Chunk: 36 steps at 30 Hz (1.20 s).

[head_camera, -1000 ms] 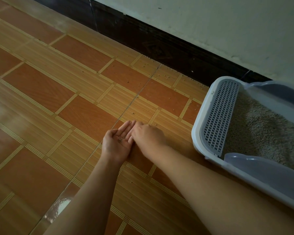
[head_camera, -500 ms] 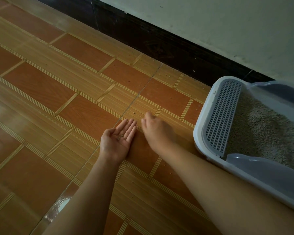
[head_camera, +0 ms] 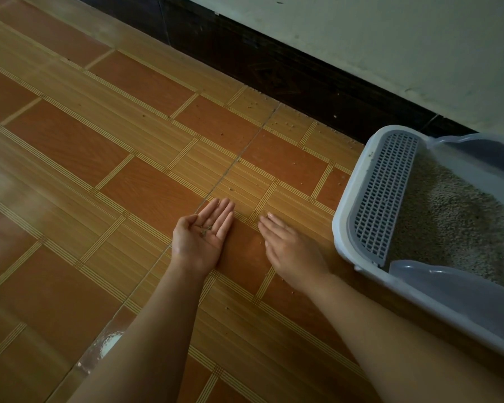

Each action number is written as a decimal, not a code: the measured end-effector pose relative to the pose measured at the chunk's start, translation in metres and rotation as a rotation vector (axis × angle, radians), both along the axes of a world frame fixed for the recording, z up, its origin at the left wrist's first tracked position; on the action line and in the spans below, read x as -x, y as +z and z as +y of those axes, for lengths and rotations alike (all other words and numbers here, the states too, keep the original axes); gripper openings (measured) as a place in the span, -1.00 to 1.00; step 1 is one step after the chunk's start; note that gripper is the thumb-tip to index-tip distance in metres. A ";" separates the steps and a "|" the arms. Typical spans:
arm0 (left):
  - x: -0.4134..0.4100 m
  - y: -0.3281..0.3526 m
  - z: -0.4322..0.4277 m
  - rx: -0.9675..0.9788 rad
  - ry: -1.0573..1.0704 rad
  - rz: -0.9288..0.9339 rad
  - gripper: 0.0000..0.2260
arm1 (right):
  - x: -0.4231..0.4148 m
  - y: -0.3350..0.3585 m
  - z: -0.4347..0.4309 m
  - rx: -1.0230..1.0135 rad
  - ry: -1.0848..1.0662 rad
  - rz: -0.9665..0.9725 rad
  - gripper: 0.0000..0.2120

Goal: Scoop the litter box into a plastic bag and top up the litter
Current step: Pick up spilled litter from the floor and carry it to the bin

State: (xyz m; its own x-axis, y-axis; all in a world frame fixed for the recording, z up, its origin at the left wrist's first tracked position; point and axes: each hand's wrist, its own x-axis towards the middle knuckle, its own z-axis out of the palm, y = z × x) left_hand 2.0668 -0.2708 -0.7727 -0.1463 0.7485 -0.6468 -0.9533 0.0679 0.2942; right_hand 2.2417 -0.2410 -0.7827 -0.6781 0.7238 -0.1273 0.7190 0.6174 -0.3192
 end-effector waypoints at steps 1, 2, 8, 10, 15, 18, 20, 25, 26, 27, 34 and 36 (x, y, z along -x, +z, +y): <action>0.000 0.000 0.000 0.002 0.002 0.003 -0.60 | -0.003 0.000 -0.002 -0.017 -0.013 0.029 -0.58; -0.001 0.001 -0.001 0.002 0.003 0.003 -0.60 | -0.006 0.000 -0.004 -0.046 -0.033 0.071 -0.57; -0.002 0.003 -0.002 0.008 0.011 -0.005 -0.59 | -0.012 0.010 0.003 -0.180 -0.300 -0.027 -0.66; -0.003 0.004 -0.002 0.015 0.011 -0.003 -0.59 | -0.010 0.011 0.006 -0.118 -0.292 -0.184 -0.54; -0.005 0.006 0.000 0.021 0.029 -0.008 -0.60 | 0.007 0.010 0.007 -0.151 -0.239 -0.299 -0.42; -0.004 0.007 0.003 0.027 0.041 -0.013 -0.60 | 0.016 0.006 0.009 -0.191 -0.229 -0.340 -0.45; -0.004 0.007 0.006 0.030 0.053 -0.019 -0.60 | 0.019 0.005 0.012 -0.231 -0.199 -0.375 -0.48; -0.004 0.007 0.013 0.024 0.074 -0.040 -0.60 | 0.026 0.002 0.015 -0.286 -0.141 -0.408 -0.57; -0.004 0.007 0.013 0.026 0.075 -0.043 -0.60 | 0.028 0.001 0.014 -0.270 -0.134 -0.442 -0.60; -0.004 0.006 0.013 0.026 0.077 -0.045 -0.60 | 0.030 0.001 0.013 -0.256 -0.149 -0.463 -0.63; -0.005 0.007 0.012 0.029 0.081 -0.042 -0.59 | 0.033 -0.003 0.013 -0.306 -0.066 -0.390 -0.74; -0.005 0.008 0.011 0.034 0.080 -0.036 -0.59 | 0.034 0.004 0.014 -0.321 -0.067 -0.359 -0.74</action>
State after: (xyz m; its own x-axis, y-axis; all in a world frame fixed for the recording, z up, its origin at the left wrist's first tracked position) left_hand 2.0720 -0.2597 -0.7646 -0.1812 0.7129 -0.6775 -0.9659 0.0005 0.2589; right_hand 2.2075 -0.2272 -0.7791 -0.5827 0.8055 -0.1076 0.7903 0.5926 0.1557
